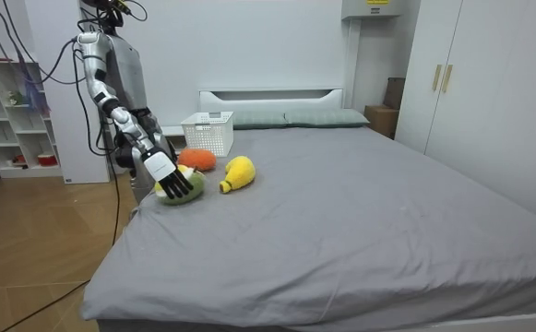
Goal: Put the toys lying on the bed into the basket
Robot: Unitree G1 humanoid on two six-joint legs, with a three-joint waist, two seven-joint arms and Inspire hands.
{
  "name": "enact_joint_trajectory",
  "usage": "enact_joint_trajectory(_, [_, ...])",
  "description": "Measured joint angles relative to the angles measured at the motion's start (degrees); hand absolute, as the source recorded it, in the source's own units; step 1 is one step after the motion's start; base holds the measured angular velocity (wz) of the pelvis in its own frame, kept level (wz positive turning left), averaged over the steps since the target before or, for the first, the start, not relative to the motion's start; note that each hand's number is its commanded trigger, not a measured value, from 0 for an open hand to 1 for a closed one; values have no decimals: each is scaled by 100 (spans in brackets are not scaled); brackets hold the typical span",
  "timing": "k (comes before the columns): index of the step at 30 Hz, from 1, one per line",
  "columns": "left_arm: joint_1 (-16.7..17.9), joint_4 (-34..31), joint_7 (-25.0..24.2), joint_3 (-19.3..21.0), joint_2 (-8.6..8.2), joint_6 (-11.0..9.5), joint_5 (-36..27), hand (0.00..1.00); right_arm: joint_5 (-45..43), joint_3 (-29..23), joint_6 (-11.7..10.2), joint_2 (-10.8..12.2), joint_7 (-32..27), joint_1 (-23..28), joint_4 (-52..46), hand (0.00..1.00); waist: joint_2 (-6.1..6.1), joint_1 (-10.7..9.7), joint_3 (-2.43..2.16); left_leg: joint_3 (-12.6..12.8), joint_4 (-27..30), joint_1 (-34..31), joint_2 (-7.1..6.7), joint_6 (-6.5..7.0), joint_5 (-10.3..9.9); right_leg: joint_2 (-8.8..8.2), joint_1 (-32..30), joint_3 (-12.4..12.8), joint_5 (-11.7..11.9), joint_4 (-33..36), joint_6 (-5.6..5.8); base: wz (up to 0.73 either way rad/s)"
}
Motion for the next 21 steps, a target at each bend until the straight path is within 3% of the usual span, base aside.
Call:
enact_joint_trajectory(9, [6, 11, 23, -7, -2, -85, -16, 0, -72, -2, -4, 10, -305, 0, -2, 100, -2, 7, 2, -6, 10, 13, 1, 0, 0, 5, 27, -15, 0, -24, -1, 0])
enact_joint_trajectory(15, [-51, -8, 25, -8, -3, -154, -19, 0, -248, 175, 62, 145, -368, 1, -20, 100, 29, 8, 6, -4, 32, -44, 5, -1, -1, -4, -69, -45, 1, 2, -1, 0])
enact_joint_trajectory(21, [-117, 7, 16, 3, -20, -164, -27, 0, -289, 168, 115, 161, -346, 4, -683, 100, 78, 20, -15, 1, 26, -111, 1, 0, 0, -6, -133, -41, 1, 10, -1, 0])
